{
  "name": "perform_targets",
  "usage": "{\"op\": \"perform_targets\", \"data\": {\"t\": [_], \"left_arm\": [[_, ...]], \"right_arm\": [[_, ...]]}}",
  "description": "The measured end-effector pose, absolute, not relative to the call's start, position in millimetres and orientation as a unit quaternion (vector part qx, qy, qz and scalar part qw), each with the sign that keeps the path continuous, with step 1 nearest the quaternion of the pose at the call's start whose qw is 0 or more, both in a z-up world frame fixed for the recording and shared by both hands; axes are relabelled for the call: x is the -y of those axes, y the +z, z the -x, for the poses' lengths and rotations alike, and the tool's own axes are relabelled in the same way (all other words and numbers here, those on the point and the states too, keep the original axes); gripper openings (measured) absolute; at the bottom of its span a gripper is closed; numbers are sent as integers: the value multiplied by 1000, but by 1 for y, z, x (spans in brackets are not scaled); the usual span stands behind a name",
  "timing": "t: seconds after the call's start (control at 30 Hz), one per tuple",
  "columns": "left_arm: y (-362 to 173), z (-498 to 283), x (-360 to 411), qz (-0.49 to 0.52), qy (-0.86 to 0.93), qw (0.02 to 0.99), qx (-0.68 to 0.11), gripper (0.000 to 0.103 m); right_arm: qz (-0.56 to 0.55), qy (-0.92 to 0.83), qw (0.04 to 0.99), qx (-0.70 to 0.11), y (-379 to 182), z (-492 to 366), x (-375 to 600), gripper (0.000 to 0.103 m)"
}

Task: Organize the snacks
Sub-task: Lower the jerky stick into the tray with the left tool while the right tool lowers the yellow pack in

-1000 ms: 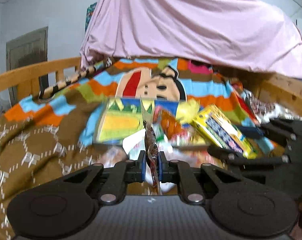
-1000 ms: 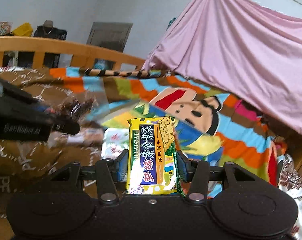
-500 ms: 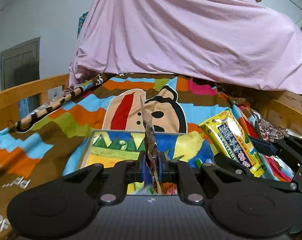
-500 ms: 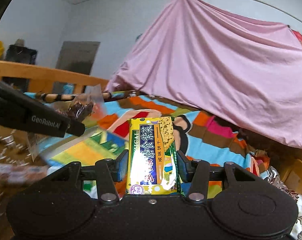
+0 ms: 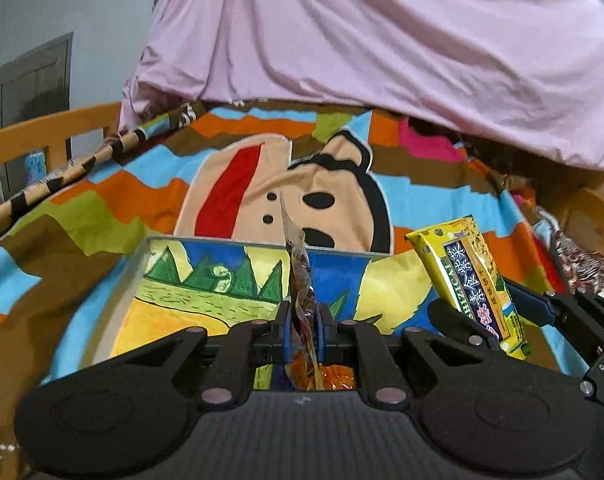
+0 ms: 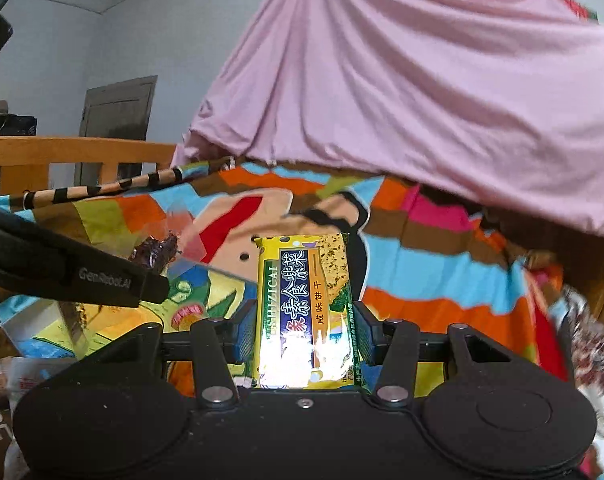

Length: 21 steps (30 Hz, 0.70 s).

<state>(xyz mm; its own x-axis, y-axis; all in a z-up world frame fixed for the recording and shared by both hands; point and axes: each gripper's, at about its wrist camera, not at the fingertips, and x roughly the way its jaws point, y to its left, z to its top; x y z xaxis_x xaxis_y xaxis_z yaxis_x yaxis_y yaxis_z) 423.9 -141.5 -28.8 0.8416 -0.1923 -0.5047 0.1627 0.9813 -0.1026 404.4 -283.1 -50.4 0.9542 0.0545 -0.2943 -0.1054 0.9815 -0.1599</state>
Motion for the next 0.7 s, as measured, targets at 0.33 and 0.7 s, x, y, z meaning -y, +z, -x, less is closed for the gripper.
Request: {"op": "perform_targets", "data": {"t": [0.33, 0.7], "left_arm": [[-55, -455, 144, 42, -61, 949, -306, 12], [-71, -460, 144, 42, -53, 942, -327, 12]], "right_arm": [[37, 48, 972, -226, -87, -434, 292, 51], [21, 58, 959, -277, -103, -445, 290, 52]]}}
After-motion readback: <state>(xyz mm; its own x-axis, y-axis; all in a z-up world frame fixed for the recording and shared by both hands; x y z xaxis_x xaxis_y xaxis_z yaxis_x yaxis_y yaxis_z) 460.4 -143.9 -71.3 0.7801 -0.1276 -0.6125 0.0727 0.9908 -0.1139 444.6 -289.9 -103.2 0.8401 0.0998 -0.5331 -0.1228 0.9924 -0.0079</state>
